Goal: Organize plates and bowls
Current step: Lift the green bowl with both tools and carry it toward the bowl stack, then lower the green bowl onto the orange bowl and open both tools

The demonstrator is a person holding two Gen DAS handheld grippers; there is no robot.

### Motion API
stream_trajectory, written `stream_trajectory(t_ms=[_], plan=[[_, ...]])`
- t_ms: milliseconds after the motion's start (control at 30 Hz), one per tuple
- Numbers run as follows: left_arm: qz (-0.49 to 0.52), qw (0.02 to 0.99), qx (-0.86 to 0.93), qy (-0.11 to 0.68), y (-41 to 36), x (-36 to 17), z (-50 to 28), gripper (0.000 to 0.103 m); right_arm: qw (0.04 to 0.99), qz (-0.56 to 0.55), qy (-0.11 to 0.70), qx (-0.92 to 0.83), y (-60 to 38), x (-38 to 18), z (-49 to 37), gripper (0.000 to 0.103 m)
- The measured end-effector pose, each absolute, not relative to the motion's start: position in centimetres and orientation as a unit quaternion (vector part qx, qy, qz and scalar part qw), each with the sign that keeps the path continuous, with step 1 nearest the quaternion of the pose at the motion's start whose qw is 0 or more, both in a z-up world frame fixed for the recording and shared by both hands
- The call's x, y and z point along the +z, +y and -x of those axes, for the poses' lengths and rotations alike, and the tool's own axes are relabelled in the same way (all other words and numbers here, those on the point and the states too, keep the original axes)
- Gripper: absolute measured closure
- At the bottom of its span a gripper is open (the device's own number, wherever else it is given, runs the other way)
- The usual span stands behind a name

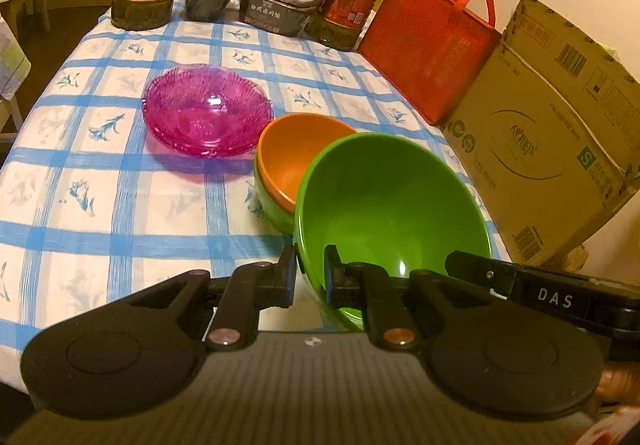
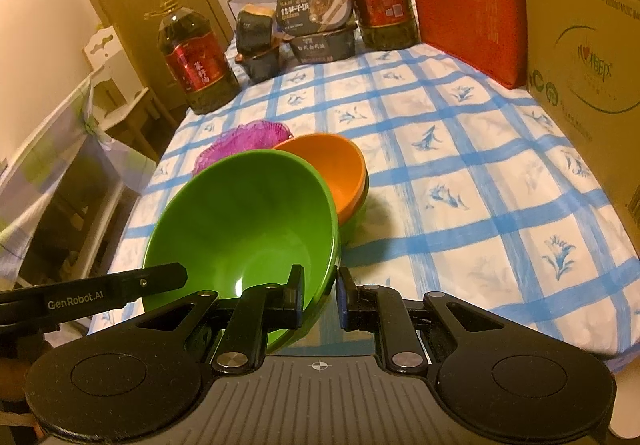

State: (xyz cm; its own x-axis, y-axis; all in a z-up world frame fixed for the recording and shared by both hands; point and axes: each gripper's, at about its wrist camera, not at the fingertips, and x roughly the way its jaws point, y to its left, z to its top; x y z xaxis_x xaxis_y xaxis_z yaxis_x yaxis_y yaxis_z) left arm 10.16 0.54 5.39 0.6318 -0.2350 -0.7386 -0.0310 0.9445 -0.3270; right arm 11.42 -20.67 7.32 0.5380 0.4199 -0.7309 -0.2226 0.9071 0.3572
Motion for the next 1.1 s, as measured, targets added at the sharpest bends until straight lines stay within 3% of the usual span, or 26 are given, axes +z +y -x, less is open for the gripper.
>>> stream_trajectory(t_ms=[433,1100], plan=[[0.152,0.894,-0.054,0.418,1.0,6.2,-16.4,0.091,0.879,-0.100,0.429,0.182,-19.8,7.8,-16.9,0.087],[0.132,0.875,-0.043,0.463,2.0,1.2,-23.4,0.091,0.861,-0.073,0.473,0.171,-17.8,2.5,-24.2,0.087]])
